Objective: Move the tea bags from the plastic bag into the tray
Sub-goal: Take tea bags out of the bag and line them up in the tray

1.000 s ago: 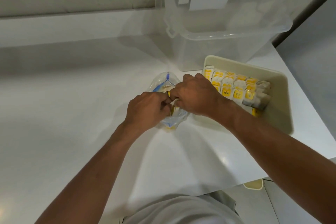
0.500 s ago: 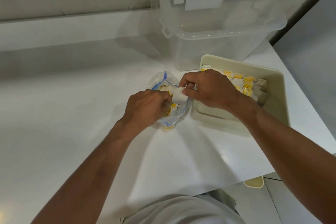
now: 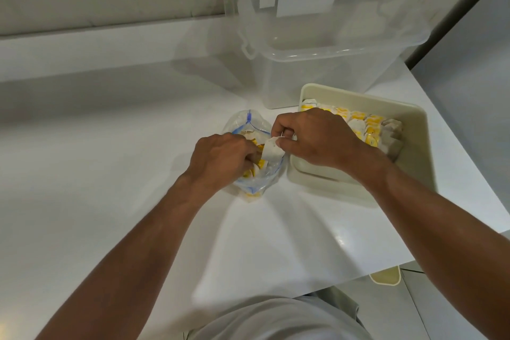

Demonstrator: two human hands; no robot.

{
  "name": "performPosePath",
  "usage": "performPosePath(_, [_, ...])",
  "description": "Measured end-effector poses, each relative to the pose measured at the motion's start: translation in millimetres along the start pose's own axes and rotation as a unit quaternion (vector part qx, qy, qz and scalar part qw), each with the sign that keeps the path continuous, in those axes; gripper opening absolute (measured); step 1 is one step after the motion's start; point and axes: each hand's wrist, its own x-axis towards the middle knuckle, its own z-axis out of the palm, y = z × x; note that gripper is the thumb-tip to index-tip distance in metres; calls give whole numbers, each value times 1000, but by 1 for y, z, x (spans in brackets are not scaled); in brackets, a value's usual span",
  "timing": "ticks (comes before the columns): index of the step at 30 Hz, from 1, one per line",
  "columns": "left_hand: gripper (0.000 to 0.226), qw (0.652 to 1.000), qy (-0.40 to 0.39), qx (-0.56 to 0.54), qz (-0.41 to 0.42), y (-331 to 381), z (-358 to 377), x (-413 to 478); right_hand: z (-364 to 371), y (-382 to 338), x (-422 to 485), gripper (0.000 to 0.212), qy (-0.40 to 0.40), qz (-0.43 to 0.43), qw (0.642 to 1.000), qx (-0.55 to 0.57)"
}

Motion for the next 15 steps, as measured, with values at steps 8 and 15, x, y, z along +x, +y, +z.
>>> performPosePath(8, [9,997,35,-63,-34,-15,-22,6,-1,-1,1,12,26,10,1000,2])
performPosePath(15, [14,992,69,-97,-51,-7,-33,9,0,-1,-1,11,28,5,999,17])
